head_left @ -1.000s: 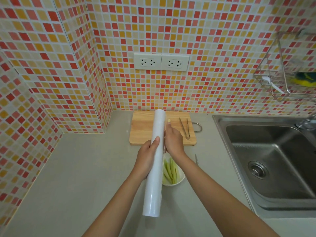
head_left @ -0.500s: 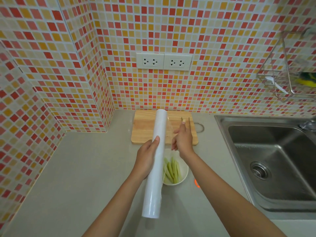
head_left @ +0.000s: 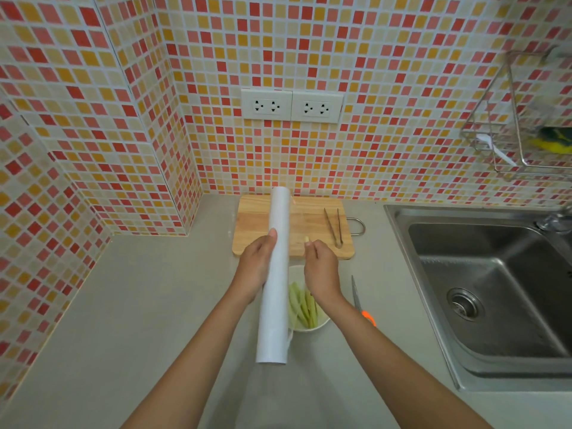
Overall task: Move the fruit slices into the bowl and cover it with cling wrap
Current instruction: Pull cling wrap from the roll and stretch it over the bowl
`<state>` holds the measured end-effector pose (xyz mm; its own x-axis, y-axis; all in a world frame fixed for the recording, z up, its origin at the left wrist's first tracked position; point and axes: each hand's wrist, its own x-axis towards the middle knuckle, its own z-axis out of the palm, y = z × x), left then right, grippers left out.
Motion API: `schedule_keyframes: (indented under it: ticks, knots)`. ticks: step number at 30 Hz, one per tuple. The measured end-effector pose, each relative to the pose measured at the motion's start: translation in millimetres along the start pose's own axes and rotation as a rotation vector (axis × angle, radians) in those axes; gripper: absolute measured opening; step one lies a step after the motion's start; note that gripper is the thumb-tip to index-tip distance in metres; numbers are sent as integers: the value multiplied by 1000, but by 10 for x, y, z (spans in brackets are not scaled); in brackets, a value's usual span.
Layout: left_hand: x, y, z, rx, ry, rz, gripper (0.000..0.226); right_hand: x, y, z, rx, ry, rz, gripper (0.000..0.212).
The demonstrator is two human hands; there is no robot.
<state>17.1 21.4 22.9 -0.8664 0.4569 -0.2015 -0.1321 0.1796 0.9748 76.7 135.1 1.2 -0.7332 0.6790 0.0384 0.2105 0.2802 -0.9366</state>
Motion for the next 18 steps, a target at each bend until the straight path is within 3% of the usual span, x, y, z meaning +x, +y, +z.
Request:
schedule_keyframes:
  ticks: [6, 11, 13, 18]
  knots:
    - [-22, -44, 95, -48, -72, -191, 50, 18, -9, -54, -21, -37, -8, 41]
    - [-51, -108, 76, -10, 22, -114, 29, -4, 25, -96, -71, -59, 2, 42]
    - [-46, -119, 38, -21, 45, -120, 32, 12, 80, -115, -57, -44, 41, 39]
    - [-111, -120, 129, 30, 60, -79, 32, -61, 79, -120, 188, -43, 243, 37]
